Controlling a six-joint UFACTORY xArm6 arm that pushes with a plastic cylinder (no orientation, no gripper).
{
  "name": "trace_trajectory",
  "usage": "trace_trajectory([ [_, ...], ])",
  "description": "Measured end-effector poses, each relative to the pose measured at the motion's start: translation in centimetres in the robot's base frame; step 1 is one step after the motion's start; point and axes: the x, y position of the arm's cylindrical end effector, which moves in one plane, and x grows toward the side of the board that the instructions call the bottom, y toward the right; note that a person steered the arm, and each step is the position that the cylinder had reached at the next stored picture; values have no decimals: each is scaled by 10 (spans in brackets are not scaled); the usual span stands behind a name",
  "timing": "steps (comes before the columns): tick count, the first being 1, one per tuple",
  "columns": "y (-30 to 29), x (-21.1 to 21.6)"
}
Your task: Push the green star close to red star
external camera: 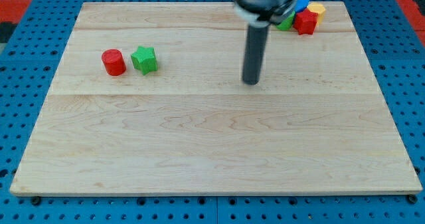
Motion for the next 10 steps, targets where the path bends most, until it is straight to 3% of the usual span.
trace_trajectory([
  [2,-240,17],
  [3,-340,-10],
  [4,-343,-28],
  [7,-102,-79],
  [10,-33,-102],
])
